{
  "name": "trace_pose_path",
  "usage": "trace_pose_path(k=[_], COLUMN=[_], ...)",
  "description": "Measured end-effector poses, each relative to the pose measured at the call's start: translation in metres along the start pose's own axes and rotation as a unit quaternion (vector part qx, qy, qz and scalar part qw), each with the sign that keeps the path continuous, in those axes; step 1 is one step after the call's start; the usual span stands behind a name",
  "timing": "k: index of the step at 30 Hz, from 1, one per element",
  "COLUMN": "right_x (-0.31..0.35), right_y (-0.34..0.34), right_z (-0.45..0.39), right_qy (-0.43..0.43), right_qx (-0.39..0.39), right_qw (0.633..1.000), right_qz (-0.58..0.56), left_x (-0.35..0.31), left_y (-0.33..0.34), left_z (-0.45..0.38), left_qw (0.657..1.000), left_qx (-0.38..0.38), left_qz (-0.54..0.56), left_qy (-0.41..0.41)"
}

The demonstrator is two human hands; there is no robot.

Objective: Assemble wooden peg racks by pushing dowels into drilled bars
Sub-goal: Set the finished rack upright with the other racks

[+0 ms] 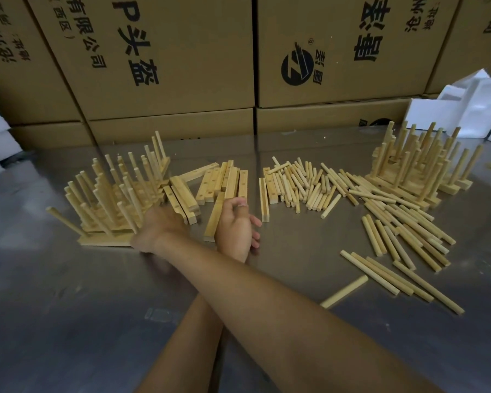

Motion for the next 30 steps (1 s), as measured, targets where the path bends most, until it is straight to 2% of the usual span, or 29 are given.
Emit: trace_pose_path(k=[5, 8, 11, 14, 16, 17, 18, 19, 21, 23, 25, 26, 28, 30], right_x=[-0.006, -0.009, -0.017, -0.040, -0.068, -0.085, -0.102, -0.118, -0.147, -0.161, -0.166, -0.169, -0.174, -0.173], right_y=[0.002, -0.013, -0.046, -0.093, -0.124, -0.137, -0.145, -0.146, -0.133, -0.122, -0.124, -0.127, -0.131, -0.132], right_z=[-0.005, -0.001, 0.008, 0.021, 0.027, 0.028, 0.028, 0.028, 0.029, 0.028, 0.028, 0.030, 0.038, 0.055], right_qy=[0.034, 0.034, 0.003, -0.010, 0.005, 0.022, 0.048, 0.084, 0.148, 0.148, 0.133, 0.133, 0.116, 0.066], right_qx=[0.017, 0.039, 0.023, -0.069, -0.188, -0.236, -0.253, -0.229, -0.132, -0.100, -0.112, -0.111, -0.102, -0.110], right_qw=[0.999, 0.999, 1.000, 0.994, 0.977, 0.969, 0.966, 0.968, 0.966, 0.961, 0.967, 0.976, 0.988, 0.990], right_qz=[-0.028, 0.000, -0.013, -0.084, -0.103, -0.072, -0.015, 0.055, 0.166, 0.213, 0.185, 0.134, 0.000, -0.055], left_x=[-0.001, -0.002, -0.006, -0.007, -0.008, -0.010, -0.011, -0.013, -0.012, -0.012, -0.009, -0.007, -0.003, -0.001], left_y=[-0.003, -0.004, -0.007, -0.003, -0.005, -0.005, -0.005, -0.005, -0.006, -0.008, -0.008, -0.008, -0.006, -0.001], left_z=[0.001, -0.003, -0.002, 0.010, 0.008, 0.007, 0.006, 0.006, 0.005, 0.005, 0.004, 0.004, 0.003, 0.004], left_qw=[1.000, 1.000, 0.998, 0.969, 0.961, 0.964, 0.968, 0.970, 0.970, 0.968, 0.974, 0.983, 0.999, 0.992], left_qx=[0.001, -0.021, -0.014, 0.077, 0.032, 0.009, -0.006, -0.017, -0.035, -0.037, -0.028, -0.019, 0.013, 0.048], left_qz=[0.010, 0.009, -0.045, -0.183, -0.223, -0.214, -0.200, -0.192, -0.195, -0.200, -0.187, -0.159, -0.041, 0.083], left_qy=[0.002, -0.015, 0.046, 0.149, 0.161, 0.158, 0.154, 0.149, 0.143, 0.146, 0.125, 0.093, -0.002, -0.077])
Point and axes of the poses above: each hand's wrist, its own z-axis away from the middle knuckle, its own y-axis out of the palm, x = y × z, the point moved 4 cm from there along -z, towards the middle knuckle, and after that the axes turned 5 degrees about y, right-handed, at the moved point
